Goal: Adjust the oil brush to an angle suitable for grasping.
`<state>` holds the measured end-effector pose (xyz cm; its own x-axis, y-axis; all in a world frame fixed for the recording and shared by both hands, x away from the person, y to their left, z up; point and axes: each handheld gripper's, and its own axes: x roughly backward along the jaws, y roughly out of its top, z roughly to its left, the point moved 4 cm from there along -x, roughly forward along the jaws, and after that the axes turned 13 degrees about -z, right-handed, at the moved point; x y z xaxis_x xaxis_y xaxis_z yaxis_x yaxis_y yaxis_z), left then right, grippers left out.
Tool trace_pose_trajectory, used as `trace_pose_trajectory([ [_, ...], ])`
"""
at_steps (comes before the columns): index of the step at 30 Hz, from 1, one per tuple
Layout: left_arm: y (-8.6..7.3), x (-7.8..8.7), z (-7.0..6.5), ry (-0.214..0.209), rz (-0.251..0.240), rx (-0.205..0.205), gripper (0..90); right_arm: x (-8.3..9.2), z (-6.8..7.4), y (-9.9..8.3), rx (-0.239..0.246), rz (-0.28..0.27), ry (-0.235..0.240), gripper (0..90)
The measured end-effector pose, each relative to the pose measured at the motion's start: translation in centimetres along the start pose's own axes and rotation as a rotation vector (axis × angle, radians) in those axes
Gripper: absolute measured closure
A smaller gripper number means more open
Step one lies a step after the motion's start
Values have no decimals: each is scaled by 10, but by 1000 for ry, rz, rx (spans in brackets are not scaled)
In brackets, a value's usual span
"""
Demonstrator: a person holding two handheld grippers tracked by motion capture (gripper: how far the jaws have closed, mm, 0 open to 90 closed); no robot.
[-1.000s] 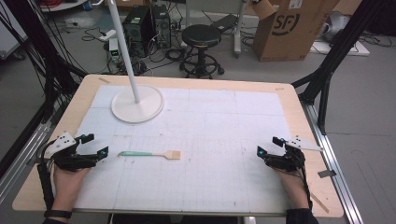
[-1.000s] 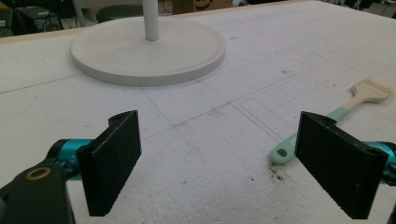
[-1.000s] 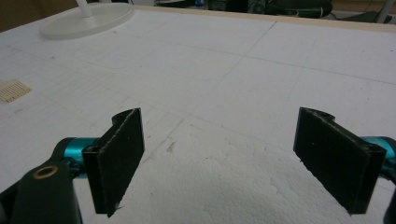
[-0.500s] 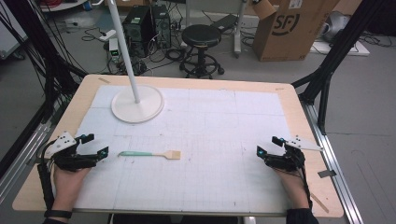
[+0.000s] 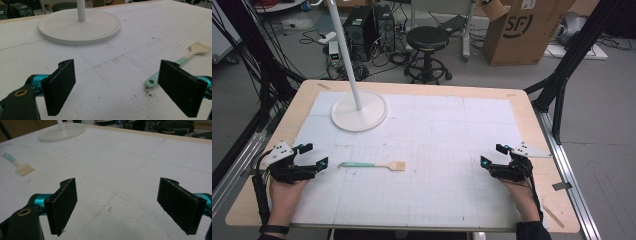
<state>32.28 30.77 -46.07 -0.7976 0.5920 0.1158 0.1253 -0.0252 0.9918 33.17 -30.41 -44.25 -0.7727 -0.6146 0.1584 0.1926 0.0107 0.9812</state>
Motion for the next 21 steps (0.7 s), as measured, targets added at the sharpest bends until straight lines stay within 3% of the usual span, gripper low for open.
trace_pose_trajectory([
  [16, 0, 0, 0, 2, 1, -3, 155, -22, 22, 15, -3, -4, 117, 156],
  [21, 0, 0, 0, 3, 2, -2, 156, -37, 32, 24, 17, 5, 151, 155],
])
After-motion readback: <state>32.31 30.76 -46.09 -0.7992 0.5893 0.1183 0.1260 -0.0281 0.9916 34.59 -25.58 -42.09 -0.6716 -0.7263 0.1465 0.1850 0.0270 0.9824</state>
